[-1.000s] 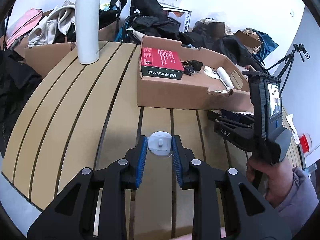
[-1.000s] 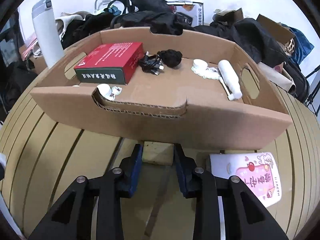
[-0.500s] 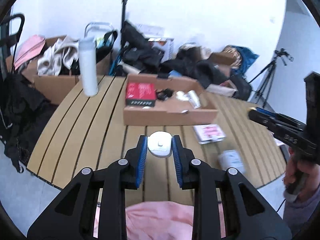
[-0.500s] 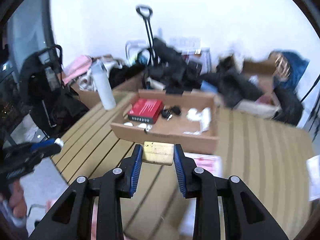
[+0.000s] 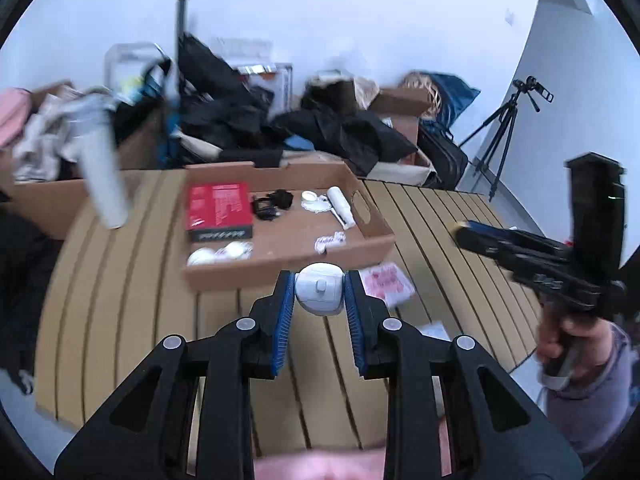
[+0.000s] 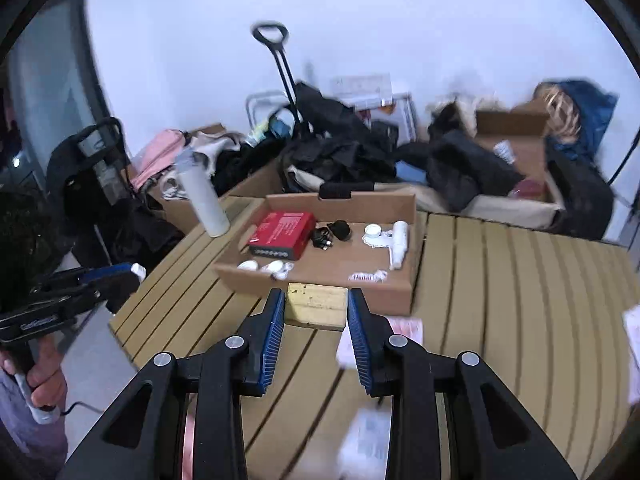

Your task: Organize objects

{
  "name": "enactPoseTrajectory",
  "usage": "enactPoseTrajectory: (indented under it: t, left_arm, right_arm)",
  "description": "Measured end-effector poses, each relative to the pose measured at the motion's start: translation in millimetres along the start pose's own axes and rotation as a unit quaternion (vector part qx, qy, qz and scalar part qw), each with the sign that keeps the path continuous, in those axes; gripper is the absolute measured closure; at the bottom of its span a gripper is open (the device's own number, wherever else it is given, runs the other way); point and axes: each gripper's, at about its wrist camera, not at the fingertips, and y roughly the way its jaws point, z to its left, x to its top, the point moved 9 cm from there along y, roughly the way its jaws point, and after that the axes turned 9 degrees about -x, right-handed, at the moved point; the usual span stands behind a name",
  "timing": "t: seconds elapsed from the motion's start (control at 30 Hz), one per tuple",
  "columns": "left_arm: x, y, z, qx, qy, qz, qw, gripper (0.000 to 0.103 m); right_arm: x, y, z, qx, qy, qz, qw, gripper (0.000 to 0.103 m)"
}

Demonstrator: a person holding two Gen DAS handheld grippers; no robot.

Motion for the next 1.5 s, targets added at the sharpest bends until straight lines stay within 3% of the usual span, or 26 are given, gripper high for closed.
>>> enactPoseTrajectory:
  t: [0.13, 0.3, 0.33, 0.37, 0.4, 0.47, 0.5, 0.57, 0.73, 0.83, 1.0, 1.17, 1.33, 1.4, 1.5]
  left_arm:
    - [36, 90, 38, -0.001, -0.014, 0.075, 0.9971, 0.081]
    - [51, 185, 89, 0.06, -0.004, 0.128, 0.99, 0.081]
    - [53, 195, 93, 0.064, 0.001, 0.122, 0.9904, 0.074]
    - [53, 202, 95, 0.063, 0.008, 0.121, 0.9907, 0.056]
    - [54, 206, 96, 0.061, 0.012, 0.119, 0.9909, 0.048]
    - [56, 204, 101, 0.06, 0.008, 0.103, 0.9929, 0.043]
    - [57, 202, 102, 0.053, 0.006, 0.098, 0.9937, 0.043]
    - [57, 198, 104, 0.052, -0.001, 0.097, 0.9939, 0.034]
    - [57, 173, 109, 0.074, -0.016, 0.111, 0.991, 0.028]
    - [61, 139, 112, 0.103, -0.021, 0.12, 0.9872, 0.009]
    - [82, 58, 108, 0.15, -0.035, 0.063, 0.9861, 0.008]
    - [79, -6, 68, 0.164, -0.016, 0.027, 0.986, 0.008]
    - [45, -87, 7, 0.184, 0.011, -0.03, 0.9824, 0.002]
    - [25, -114, -10, 0.186, 0.014, -0.057, 0.9808, 0.0]
    - [-32, -151, -35, 0.18, -0.004, -0.093, 0.9792, 0.0]
  right_arm:
    - [46, 107, -5, 0.001, 0.0, 0.058, 0.998, 0.069]
    - [61, 231, -10, -0.032, -0.005, 0.126, 0.992, 0.068]
    - [57, 246, -11, -0.034, 0.002, 0.139, 0.99, 0.068]
    - [53, 264, -12, -0.034, 0.005, 0.158, 0.987, 0.066]
    - [48, 277, -12, -0.035, 0.001, 0.172, 0.985, 0.061]
    - [46, 284, -14, -0.037, 0.002, 0.16, 0.986, 0.026]
    - [48, 284, -18, -0.036, 0.01, 0.154, 0.987, 0.02]
    - [50, 280, -20, -0.019, 0.029, 0.153, 0.988, 0.02]
    - [66, 243, -26, -0.029, 0.021, 0.127, 0.991, 0.02]
    - [74, 208, -35, -0.052, -0.001, 0.121, 0.991, 0.02]
    - [89, 129, -61, -0.101, -0.035, 0.109, 0.988, 0.02]
    - [92, 50, -60, -0.099, -0.032, 0.077, 0.992, 0.02]
    - [74, -36, -41, -0.081, -0.055, 0.027, 0.995, 0.02]
    - [53, -75, -30, -0.059, -0.065, 0.003, 0.996, 0.02]
    - [5, -126, -15, -0.041, -0.076, -0.029, 0.996, 0.02]
